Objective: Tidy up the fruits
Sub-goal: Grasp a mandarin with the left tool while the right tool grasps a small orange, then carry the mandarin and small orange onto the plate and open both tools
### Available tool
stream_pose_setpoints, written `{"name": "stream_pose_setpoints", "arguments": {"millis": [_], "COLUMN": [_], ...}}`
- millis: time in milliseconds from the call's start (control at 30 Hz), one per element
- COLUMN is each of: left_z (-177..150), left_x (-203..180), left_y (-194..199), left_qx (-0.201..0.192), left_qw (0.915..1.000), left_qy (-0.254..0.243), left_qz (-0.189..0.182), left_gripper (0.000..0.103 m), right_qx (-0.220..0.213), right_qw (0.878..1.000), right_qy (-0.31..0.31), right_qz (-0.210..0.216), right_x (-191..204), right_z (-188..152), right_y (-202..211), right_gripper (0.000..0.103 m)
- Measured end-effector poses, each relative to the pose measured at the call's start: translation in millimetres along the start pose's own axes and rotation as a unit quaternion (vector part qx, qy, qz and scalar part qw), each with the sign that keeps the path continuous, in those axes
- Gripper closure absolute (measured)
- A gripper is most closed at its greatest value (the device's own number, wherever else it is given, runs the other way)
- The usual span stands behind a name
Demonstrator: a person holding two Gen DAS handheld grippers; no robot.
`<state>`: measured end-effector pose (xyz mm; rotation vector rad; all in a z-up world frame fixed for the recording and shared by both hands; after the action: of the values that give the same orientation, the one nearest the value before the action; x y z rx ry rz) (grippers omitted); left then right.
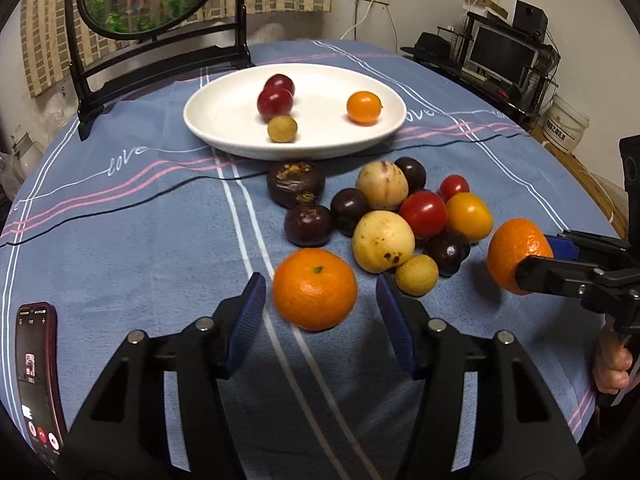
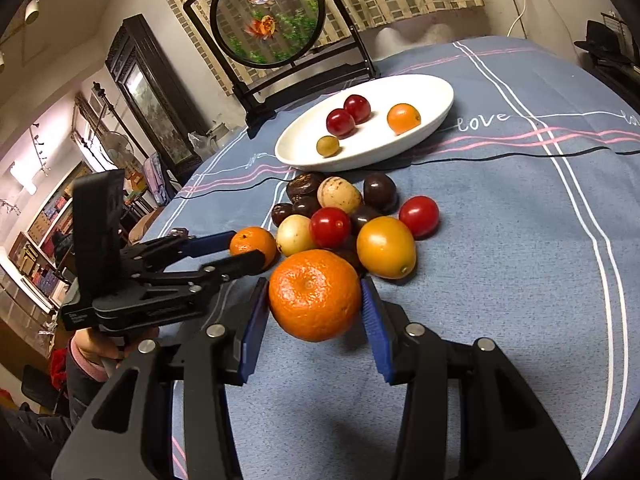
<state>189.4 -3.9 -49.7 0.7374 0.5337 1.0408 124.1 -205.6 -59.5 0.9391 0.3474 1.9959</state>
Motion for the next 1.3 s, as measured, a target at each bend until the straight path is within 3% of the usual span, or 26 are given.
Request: {"name": "stream_pose_setpoints", "arguments": {"millis": [167, 333, 667, 833, 933, 1100, 1200, 1300], "left_z": [1, 1, 1, 2, 9, 32, 50, 71], "left_x": [0, 5, 8, 6, 8, 9, 11, 18], "left_y": [-9, -16, -14, -5, 3, 11, 11, 8], "left_qx": [0.018, 0.034, 0.03, 0.007, -0.012, -0.04, -0.05, -0.057], "left_qw": [0.9998, 0.9992, 0.9992, 0.9997, 0.9992, 0.9975, 0.9962, 0.995], "left_qy": [0.004, 0.019, 0.025, 0.024, 0.035, 0.052, 0.064, 0.081], "left_qz": [0.0, -0.001, -0.003, 0.002, -0.013, -0.027, -0.031, -0.013], "left_gripper": [0.044, 0.054, 0.058, 0.058, 0.058, 0.058, 0.058, 0.058], "right_qx": [-0.002, -0.002, 0.002, 0.004, 0.002, 0.025, 0.013, -0.006], "right_qw": [1.0, 1.0, 1.0, 1.0, 1.0, 0.999, 0.999, 0.999], "right_qy": [-0.003, -0.004, -0.006, -0.003, 0.003, 0.001, 0.011, 0.024], "right_qz": [0.009, 0.014, 0.013, 0.01, 0.011, 0.042, 0.043, 0.033], "right_x": [-1, -1, -2, -1, 1, 4, 8, 10], "right_z": [0, 0, 0, 0, 1, 9, 29, 53], "right_y": [1, 1, 1, 0, 1, -2, 5, 8], "right_gripper": [0.057, 0.057, 0.057, 0.057, 0.057, 0.057, 0.057, 0.057]}}
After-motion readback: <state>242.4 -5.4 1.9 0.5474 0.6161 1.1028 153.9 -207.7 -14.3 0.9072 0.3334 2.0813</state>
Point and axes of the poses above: each gripper's, at about its wrist camera, not at the fingertips, and y roughly against the way its jaws point, x to its left, z to its top, the point moved 1 cm from there along -y, roughly the way its jaws point, and after that the axes turned 1 degree about -y, right-handed, at the moved point
